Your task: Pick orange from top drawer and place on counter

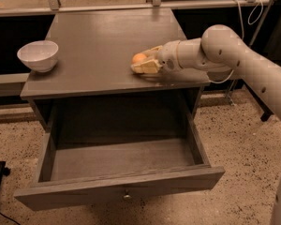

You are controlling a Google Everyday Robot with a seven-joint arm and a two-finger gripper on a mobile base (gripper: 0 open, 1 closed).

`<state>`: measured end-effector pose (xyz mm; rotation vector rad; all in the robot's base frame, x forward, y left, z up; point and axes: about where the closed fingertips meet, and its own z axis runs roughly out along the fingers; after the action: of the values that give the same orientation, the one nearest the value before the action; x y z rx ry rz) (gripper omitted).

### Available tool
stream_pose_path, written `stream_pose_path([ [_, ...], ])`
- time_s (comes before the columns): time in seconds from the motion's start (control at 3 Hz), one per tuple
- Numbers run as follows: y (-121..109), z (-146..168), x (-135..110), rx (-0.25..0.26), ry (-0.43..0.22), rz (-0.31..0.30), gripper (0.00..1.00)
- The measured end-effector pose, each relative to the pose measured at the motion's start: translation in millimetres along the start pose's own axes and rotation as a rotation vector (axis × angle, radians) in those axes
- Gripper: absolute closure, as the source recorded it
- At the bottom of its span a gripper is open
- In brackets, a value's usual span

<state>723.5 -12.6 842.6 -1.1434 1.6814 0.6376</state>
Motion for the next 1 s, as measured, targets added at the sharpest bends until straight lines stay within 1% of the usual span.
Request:
stream_pose_path([
  [0.33,0.1,0.1,-0.2,0.000,0.000,0.000,0.00],
  [0.67,2.4,2.5,-6.0,-0.008,0.007,-0.017,0.00],
  [1.0,2.6,2.5,-6.6,-0.008,0.008,-0.019,0.00],
])
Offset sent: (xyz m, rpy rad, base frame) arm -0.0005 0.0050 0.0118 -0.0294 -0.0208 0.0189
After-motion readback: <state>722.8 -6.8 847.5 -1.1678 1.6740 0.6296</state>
